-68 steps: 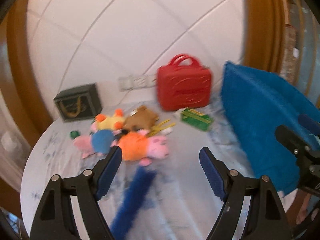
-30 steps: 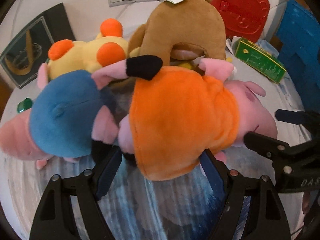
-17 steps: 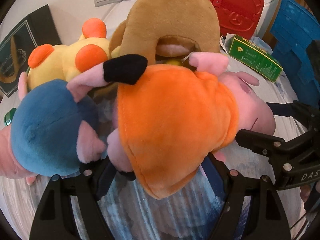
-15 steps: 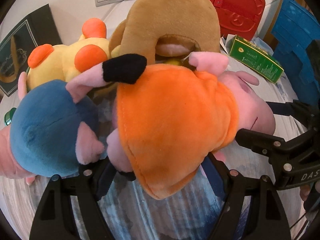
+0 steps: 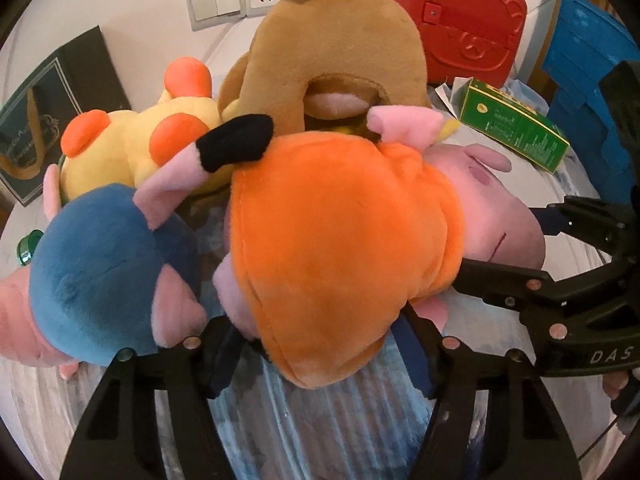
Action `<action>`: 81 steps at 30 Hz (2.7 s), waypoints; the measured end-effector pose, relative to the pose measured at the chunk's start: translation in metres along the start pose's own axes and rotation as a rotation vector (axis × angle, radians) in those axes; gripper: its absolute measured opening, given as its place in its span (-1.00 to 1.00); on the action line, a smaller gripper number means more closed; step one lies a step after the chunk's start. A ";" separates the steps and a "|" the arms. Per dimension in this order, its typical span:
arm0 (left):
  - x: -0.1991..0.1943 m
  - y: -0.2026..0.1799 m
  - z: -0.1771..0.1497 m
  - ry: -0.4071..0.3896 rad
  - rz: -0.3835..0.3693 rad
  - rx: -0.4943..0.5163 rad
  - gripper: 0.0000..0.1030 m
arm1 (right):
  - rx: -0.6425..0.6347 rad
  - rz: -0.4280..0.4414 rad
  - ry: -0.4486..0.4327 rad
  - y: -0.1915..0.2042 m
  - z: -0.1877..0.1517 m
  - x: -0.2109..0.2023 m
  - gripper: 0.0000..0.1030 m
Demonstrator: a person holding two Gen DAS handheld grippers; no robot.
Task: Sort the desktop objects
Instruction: 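Grasp the pig plush's head with the right tool while the left tool grips its orange shirt, then lift and carry the orange-shirted pig plush with both tools over the crate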
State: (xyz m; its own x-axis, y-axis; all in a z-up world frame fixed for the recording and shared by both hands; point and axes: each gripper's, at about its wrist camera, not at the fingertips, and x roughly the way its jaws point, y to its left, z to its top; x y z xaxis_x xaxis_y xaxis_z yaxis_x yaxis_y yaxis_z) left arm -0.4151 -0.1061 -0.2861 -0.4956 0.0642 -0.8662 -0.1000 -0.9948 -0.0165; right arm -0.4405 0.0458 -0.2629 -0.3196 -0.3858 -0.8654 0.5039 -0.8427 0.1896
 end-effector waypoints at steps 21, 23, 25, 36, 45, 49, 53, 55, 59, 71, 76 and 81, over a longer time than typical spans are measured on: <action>-0.027 -0.019 -0.022 0.085 0.017 0.070 0.46 | 0.061 -0.098 0.020 -0.020 -0.027 -0.033 0.53; -0.023 -0.021 -0.018 0.082 0.012 0.089 0.54 | 0.039 -0.083 0.003 -0.016 -0.023 -0.034 1.00; -0.014 -0.024 -0.015 0.093 0.012 0.103 0.55 | 0.024 -0.089 -0.007 -0.012 -0.018 -0.031 1.00; 0.011 -0.027 -0.005 0.029 0.005 0.099 0.40 | -0.013 -0.034 0.008 -0.010 -0.003 0.007 0.72; -0.028 -0.038 -0.007 -0.033 0.001 0.097 0.33 | -0.004 -0.026 -0.052 -0.005 -0.009 -0.033 0.61; -0.064 -0.057 -0.005 -0.091 0.012 0.128 0.33 | 0.006 -0.034 -0.105 -0.005 -0.015 -0.070 0.61; -0.110 -0.084 -0.001 -0.165 0.014 0.170 0.33 | 0.013 -0.064 -0.184 -0.004 -0.027 -0.127 0.61; -0.132 -0.103 0.002 -0.198 0.009 0.200 0.33 | 0.023 -0.089 -0.223 -0.003 -0.034 -0.157 0.61; -0.174 -0.134 0.007 -0.265 -0.019 0.246 0.33 | 0.044 -0.158 -0.280 -0.004 -0.048 -0.210 0.61; -0.300 -0.273 0.056 -0.487 -0.179 0.425 0.33 | 0.177 -0.433 -0.463 -0.037 -0.086 -0.402 0.61; -0.317 -0.348 0.073 -0.499 -0.256 0.497 0.33 | 0.244 -0.519 -0.475 -0.080 -0.110 -0.461 0.61; -0.320 -0.421 0.084 -0.493 -0.292 0.553 0.33 | 0.310 -0.548 -0.473 -0.133 -0.137 -0.497 0.61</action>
State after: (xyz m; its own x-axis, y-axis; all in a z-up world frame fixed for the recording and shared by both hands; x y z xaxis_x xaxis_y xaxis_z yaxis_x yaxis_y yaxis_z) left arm -0.2872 0.2988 0.0396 -0.6950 0.4719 -0.5425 -0.6344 -0.7575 0.1539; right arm -0.2391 0.4011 0.0783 -0.8007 0.0549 -0.5966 -0.0492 -0.9985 -0.0259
